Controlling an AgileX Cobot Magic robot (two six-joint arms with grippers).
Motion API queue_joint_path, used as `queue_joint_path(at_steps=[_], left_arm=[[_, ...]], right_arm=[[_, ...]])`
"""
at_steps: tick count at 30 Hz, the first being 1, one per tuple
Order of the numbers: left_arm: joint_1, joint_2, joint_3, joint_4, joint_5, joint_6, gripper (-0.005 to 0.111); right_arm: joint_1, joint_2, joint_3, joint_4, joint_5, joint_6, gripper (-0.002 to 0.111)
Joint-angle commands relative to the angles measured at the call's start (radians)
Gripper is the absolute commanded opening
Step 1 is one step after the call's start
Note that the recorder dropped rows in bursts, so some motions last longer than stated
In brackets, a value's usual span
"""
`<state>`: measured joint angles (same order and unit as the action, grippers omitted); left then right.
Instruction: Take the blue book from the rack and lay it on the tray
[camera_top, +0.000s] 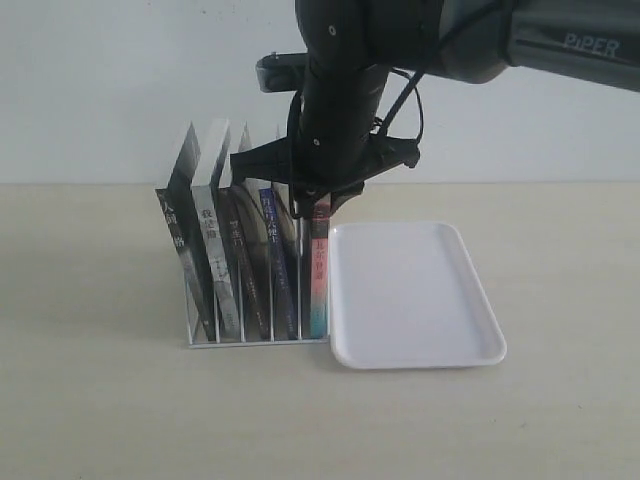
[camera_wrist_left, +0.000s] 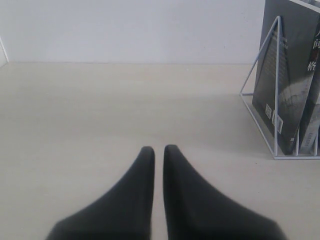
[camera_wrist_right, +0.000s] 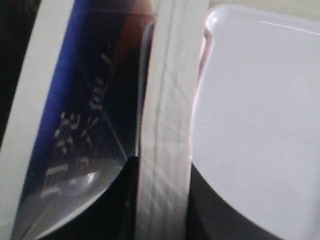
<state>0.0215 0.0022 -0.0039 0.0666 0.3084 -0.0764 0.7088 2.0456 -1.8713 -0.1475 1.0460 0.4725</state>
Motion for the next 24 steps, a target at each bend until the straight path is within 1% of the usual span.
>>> queue_joint_path(at_steps=[1, 7, 13, 17, 24], left_arm=[[-0.008, -0.002, 0.004, 0.003, -0.004, 0.002, 0.006], [-0.008, -0.002, 0.004, 0.003, -0.004, 0.002, 0.006], [-0.008, -0.002, 0.004, 0.003, -0.004, 0.002, 0.006], [-0.008, -0.002, 0.004, 0.003, -0.004, 0.002, 0.006], [-0.008, -0.002, 0.004, 0.003, -0.004, 0.002, 0.006]], right_arm=[[-0.001, -0.001, -0.006, 0.012, -0.005, 0.011, 0.0], [-0.001, -0.002, -0.039, 0.009, 0.034, 0.016, 0.0], [-0.001, -0.002, -0.191, -0.002, 0.175, -0.036, 0.0], [-0.001, -0.002, -0.296, -0.01, 0.175, -0.036, 0.0], [-0.001, 0.0, -0.308, -0.018, 0.175, -0.038, 0.0]])
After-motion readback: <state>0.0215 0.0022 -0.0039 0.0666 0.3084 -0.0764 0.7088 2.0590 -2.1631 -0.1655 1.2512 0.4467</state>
